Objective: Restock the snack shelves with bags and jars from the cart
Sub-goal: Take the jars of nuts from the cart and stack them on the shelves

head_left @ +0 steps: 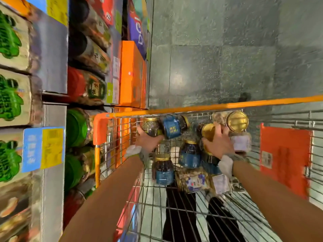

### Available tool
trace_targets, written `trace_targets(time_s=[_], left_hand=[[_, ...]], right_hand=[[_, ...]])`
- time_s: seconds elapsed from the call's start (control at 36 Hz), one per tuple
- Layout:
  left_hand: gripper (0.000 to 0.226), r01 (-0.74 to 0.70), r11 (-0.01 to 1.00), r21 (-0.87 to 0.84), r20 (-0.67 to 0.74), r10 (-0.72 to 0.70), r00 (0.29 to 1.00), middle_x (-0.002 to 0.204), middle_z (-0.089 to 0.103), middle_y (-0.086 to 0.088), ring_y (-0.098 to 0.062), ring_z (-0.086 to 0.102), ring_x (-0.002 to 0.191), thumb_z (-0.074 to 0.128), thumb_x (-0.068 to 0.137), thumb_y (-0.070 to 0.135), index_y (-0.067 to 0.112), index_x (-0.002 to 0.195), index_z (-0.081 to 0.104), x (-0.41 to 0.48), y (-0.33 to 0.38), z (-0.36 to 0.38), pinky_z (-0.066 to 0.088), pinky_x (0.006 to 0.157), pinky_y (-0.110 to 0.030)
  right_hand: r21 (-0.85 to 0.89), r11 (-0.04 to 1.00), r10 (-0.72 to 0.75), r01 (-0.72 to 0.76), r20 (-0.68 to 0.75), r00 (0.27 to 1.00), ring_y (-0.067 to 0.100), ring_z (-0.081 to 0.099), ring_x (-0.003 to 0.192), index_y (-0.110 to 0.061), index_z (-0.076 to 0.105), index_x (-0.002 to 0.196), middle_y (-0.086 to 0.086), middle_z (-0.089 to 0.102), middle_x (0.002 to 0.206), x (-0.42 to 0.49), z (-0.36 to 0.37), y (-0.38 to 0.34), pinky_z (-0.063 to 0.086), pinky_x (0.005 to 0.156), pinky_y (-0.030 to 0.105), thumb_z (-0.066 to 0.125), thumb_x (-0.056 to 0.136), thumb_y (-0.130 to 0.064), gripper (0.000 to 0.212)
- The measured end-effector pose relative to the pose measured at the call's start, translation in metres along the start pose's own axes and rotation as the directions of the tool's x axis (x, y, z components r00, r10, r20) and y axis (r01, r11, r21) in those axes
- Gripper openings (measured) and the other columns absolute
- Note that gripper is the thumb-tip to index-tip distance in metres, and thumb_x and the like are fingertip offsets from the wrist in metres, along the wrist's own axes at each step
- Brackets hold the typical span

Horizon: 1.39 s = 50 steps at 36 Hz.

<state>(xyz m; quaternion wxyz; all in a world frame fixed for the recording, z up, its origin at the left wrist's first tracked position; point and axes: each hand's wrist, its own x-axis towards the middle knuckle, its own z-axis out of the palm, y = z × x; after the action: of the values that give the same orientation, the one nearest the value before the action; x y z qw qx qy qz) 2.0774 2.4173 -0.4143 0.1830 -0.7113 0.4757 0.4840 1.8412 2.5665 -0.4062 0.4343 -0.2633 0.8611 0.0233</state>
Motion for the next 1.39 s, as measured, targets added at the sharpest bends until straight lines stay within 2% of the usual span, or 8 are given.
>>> trace_targets(time_s=[0.22, 0.36, 0.5, 0.61, 0.69, 0.86, 1.11, 1.39], left_hand=[[0.131, 0.107, 0.994, -0.022, -0.048, -0.108, 0.993, 0.161, 0.025, -0.018, -0.043, 0.037, 0.140, 0.085, 0.068, 0.055, 0.024, 0.159, -0.003, -0.028, -0.001, 0.006, 0.040, 0.111, -0.056], [0.126, 0.029, 0.989, -0.148, -0.012, -0.031, 0.999, 0.137, 0.054, -0.011, -0.031, 0.057, 0.118, 0.086, 0.057, 0.062, 0.025, 0.151, 0.010, -0.063, -0.006, 0.012, 0.052, 0.098, -0.045], [0.107, -0.069, 0.962, -0.264, 0.168, 0.116, 0.979, 0.128, 0.055, 0.001, -0.018, 0.059, 0.112, 0.094, 0.057, 0.049, 0.035, 0.134, 0.021, -0.093, 0.001, 0.020, 0.052, 0.098, -0.035], [0.113, -0.094, 0.958, -0.271, 0.242, 0.162, 0.957, 0.130, 0.050, 0.005, -0.020, 0.053, 0.122, 0.095, 0.058, 0.048, 0.027, 0.142, 0.021, -0.104, 0.004, 0.035, 0.050, 0.095, -0.027], [0.126, -0.117, 0.963, -0.244, 0.240, 0.177, 0.955, 0.132, 0.051, 0.002, -0.022, 0.054, 0.124, 0.095, 0.040, 0.064, 0.040, 0.139, 0.021, -0.102, 0.002, 0.048, 0.049, 0.106, -0.043], [0.101, -0.131, 0.959, -0.250, 0.270, 0.199, 0.942, 0.126, 0.053, 0.002, -0.018, 0.056, 0.118, 0.097, 0.062, 0.033, 0.033, 0.131, 0.023, -0.103, -0.009, 0.055, 0.047, 0.089, -0.024], [0.104, -0.053, 0.967, -0.249, 0.319, 0.133, 0.938, 0.131, 0.051, -0.003, -0.017, 0.055, 0.114, 0.095, 0.067, 0.027, 0.021, 0.142, 0.023, -0.106, -0.034, 0.051, 0.046, 0.079, -0.017], [0.113, -0.024, 0.963, -0.268, 0.343, 0.119, 0.932, 0.134, 0.051, -0.005, -0.021, 0.054, 0.121, 0.096, 0.061, 0.035, 0.019, 0.143, 0.021, -0.112, -0.030, 0.051, 0.047, 0.102, -0.034]], right_hand=[[0.231, 0.972, 0.051, -0.045, -0.021, 0.998, 0.037, 0.050, 0.127, -0.032, 0.019, 0.154, 0.007, 0.039, 0.151, 0.000, 0.001, 0.019, 0.045, 0.105, 0.051, 0.059, 0.091, -0.050, 0.077], [0.402, 0.911, 0.146, -0.090, -0.110, 0.983, 0.042, 0.060, 0.109, -0.013, 0.052, 0.132, 0.026, 0.062, 0.121, -0.007, -0.007, 0.038, 0.047, 0.091, 0.044, 0.046, 0.103, -0.031, 0.035], [0.318, 0.932, 0.159, -0.173, 0.069, 0.985, 0.043, 0.055, 0.117, -0.002, 0.058, 0.130, 0.029, 0.059, 0.128, -0.016, -0.015, 0.049, 0.042, 0.099, 0.043, 0.040, 0.106, -0.031, 0.041], [0.265, 0.952, 0.129, -0.151, 0.096, 0.987, 0.036, 0.057, 0.108, -0.007, 0.059, 0.131, 0.022, 0.062, 0.123, -0.026, -0.012, 0.054, 0.040, 0.082, 0.032, 0.046, 0.105, -0.030, 0.038], [0.218, 0.965, 0.126, -0.144, 0.093, 0.988, 0.037, 0.054, 0.121, -0.019, 0.055, 0.138, 0.015, 0.059, 0.134, -0.032, -0.012, 0.044, 0.041, 0.093, 0.033, 0.053, 0.101, -0.040, 0.043], [0.065, 0.996, 0.053, -0.060, 0.101, 0.993, 0.037, 0.045, 0.124, -0.011, 0.047, 0.141, 0.016, 0.053, 0.135, -0.037, -0.002, 0.035, 0.042, 0.099, 0.042, 0.062, 0.079, -0.073, 0.089], [-0.133, 0.991, 0.003, 0.008, 0.085, 0.996, 0.034, 0.033, 0.137, -0.007, 0.025, 0.151, 0.017, 0.038, 0.149, -0.045, 0.010, 0.029, 0.033, 0.111, 0.042, 0.069, 0.082, -0.059, 0.097], [-0.247, 0.967, -0.041, 0.066, 0.106, 0.993, 0.035, 0.055, 0.109, -0.005, 0.058, 0.119, 0.016, 0.055, 0.124, -0.042, -0.018, 0.028, 0.053, 0.085, 0.040, 0.069, 0.069, -0.075, 0.087]])
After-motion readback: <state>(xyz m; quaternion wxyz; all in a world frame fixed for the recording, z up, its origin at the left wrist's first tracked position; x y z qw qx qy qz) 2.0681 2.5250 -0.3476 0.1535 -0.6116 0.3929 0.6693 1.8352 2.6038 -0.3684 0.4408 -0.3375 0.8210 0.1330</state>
